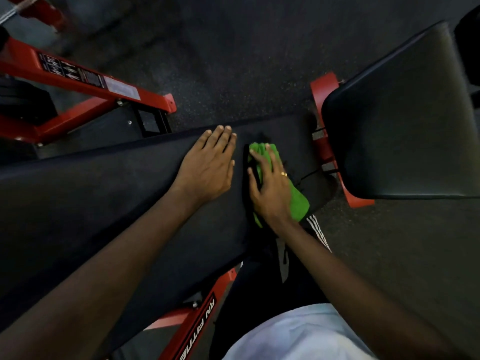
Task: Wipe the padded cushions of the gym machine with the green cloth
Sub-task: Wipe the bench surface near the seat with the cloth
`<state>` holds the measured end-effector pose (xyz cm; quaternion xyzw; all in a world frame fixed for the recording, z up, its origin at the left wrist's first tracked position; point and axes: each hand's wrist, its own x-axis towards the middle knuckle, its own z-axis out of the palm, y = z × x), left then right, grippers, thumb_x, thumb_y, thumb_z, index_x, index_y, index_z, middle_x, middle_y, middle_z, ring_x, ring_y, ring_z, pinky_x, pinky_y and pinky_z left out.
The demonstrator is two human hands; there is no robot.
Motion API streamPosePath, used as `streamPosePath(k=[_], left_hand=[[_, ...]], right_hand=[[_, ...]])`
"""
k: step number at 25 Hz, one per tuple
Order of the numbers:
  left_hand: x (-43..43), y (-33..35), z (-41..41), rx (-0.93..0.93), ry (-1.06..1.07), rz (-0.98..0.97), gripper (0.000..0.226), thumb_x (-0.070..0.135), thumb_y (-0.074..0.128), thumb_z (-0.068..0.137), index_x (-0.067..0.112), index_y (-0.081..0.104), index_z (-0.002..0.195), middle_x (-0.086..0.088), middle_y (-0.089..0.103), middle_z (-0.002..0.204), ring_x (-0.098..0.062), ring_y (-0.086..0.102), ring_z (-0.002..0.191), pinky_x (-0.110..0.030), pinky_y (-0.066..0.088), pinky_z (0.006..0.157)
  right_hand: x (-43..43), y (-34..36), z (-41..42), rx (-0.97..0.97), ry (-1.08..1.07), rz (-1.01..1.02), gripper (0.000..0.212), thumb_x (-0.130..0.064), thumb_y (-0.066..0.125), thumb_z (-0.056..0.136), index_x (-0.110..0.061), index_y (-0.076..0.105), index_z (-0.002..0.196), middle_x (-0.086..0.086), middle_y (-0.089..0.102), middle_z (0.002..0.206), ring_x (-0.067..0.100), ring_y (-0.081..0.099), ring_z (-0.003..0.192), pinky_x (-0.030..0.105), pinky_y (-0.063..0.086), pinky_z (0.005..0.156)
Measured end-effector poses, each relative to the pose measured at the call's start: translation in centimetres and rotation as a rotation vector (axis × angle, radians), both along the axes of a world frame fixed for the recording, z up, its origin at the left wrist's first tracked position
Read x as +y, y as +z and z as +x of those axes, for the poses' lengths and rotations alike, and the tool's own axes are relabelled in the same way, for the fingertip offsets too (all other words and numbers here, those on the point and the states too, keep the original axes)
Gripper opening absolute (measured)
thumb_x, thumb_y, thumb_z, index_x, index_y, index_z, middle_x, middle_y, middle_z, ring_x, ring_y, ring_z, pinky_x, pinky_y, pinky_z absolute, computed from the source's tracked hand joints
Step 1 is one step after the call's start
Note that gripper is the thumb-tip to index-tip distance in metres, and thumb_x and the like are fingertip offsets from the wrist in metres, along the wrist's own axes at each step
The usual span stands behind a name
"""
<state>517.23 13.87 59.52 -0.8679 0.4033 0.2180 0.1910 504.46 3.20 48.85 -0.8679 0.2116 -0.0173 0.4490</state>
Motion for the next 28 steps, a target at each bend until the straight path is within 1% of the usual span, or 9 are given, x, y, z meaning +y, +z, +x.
streamPosePath(k=[4,8,11,14,16,18,20,24,28], left_hand=[[-0.8,-1.8,-0.1,-0.034,-0.012,0.041,0.064,0.04,0.02,0.106,0.005,0.016,0.16,-0.017,0.016,0.166,-0.029,0.013,0.155,-0.045,0.007,0.126],[-0.8,-2.0,-0.1,-0.047,-0.002,0.031,0.067,0.044,0.02,0.105,0.007,0.01,0.16,-0.016,0.009,0.168,-0.028,0.007,0.155,-0.044,0.004,0.126],[-0.9,-2.1,0.1,-0.044,0.002,0.04,0.068,0.043,0.018,0.105,0.007,0.006,0.16,-0.016,0.005,0.168,-0.028,0.004,0.156,-0.044,0.002,0.126],[-1.0,-1.9,-0.1,-0.044,-0.003,0.045,0.068,0.043,0.017,0.105,0.006,0.003,0.16,-0.016,0.002,0.168,-0.029,0.002,0.156,-0.044,0.002,0.126],[-1.1,-1.9,0.0,-0.044,-0.004,0.051,0.068,0.044,0.016,0.105,0.006,0.002,0.16,-0.016,0.001,0.168,-0.029,0.002,0.156,-0.045,0.002,0.126],[-1.1,-2.0,0.0,-0.04,-0.004,0.051,0.068,0.044,0.015,0.105,0.007,0.002,0.16,-0.016,0.001,0.168,-0.029,0.002,0.156,-0.045,0.003,0.126],[-1.1,-2.0,0.0,-0.044,-0.002,0.052,0.068,0.044,0.015,0.105,0.006,0.003,0.16,-0.016,0.002,0.168,-0.029,0.003,0.156,-0.045,0.004,0.126],[-1.1,-2.1,0.2,-0.03,0.015,0.062,0.07,0.044,0.016,0.104,0.006,0.002,0.16,-0.017,0.001,0.168,-0.03,0.002,0.155,-0.046,0.003,0.126],[-1.2,-2.1,0.1,-0.033,0.011,0.072,0.07,0.044,0.016,0.104,0.006,0.002,0.16,-0.017,0.001,0.168,-0.03,0.001,0.155,-0.046,0.003,0.126]], right_hand=[[-3.0,-3.1,4.8,0.174,-0.199,0.005,0.05,-0.045,0.039,0.099,-0.025,0.05,0.143,0.005,0.037,0.16,0.023,0.029,0.151,0.046,0.033,0.118],[-1.7,-1.6,0.0,0.21,-0.204,0.001,0.051,-0.046,0.038,0.102,-0.026,0.044,0.149,0.003,0.029,0.164,0.024,0.023,0.153,0.048,0.035,0.117],[0.4,0.7,-3.5,0.149,-0.089,0.024,0.044,-0.042,0.042,0.104,-0.028,0.048,0.145,0.001,0.028,0.165,0.026,0.029,0.152,0.044,0.04,0.114],[-1.3,-0.6,0.0,0.008,0.024,-0.002,0.041,-0.036,0.048,0.104,-0.026,0.054,0.143,0.003,0.037,0.161,0.02,0.034,0.15,0.034,0.038,0.115],[-3.5,-2.8,3.5,-0.03,-0.007,-0.015,0.04,-0.032,0.05,0.103,-0.023,0.056,0.141,0.007,0.043,0.157,0.019,0.034,0.149,0.035,0.035,0.118],[-5.0,-4.4,5.5,0.062,-0.15,0.034,0.04,-0.035,0.048,0.101,-0.022,0.057,0.138,0.007,0.045,0.155,0.02,0.034,0.149,0.042,0.036,0.117],[-4.3,-3.6,5.8,0.12,-0.241,0.043,0.042,-0.039,0.044,0.1,-0.024,0.057,0.137,0.005,0.044,0.156,0.02,0.035,0.148,0.043,0.04,0.114],[-0.4,0.3,3.2,-0.004,-0.105,0.025,0.038,-0.036,0.048,0.102,-0.025,0.059,0.137,0.002,0.044,0.157,0.018,0.042,0.144,0.028,0.04,0.108],[-2.6,-2.0,6.4,-0.004,-0.098,-0.005,0.035,-0.032,0.05,0.102,-0.022,0.061,0.134,0.007,0.048,0.153,0.019,0.039,0.146,0.03,0.036,0.115]])
